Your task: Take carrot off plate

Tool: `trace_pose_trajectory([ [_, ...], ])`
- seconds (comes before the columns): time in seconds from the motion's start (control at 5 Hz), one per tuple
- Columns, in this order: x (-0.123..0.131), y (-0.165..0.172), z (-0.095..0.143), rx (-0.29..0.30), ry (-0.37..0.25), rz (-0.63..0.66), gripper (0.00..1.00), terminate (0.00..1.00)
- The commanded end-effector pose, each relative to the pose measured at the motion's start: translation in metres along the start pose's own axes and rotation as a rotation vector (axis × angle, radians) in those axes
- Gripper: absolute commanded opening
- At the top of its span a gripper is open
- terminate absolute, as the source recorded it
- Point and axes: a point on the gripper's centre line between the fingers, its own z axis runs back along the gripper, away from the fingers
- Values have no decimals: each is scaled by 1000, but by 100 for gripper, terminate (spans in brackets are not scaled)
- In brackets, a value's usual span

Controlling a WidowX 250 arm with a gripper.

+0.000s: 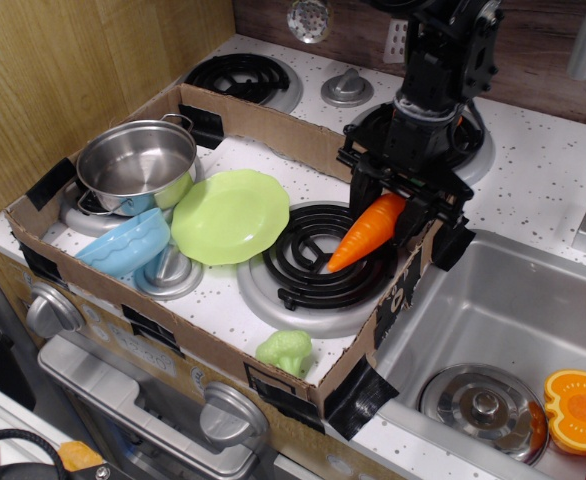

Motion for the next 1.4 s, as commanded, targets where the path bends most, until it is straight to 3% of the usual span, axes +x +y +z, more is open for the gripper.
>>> trace_pose_trajectory([
  [0.0, -2, 3, 33, -4, -140, 5, 100, 0],
  [0.4, -6, 12, 67, 43, -164, -29, 100, 0],
  [0.6, -21, 11, 74, 61, -164, -54, 100, 0],
  [0.8, -30, 11, 76, 50, -207, -101, 100, 0],
  [1.2, -30, 11, 76, 50, -207, -101, 100, 0],
])
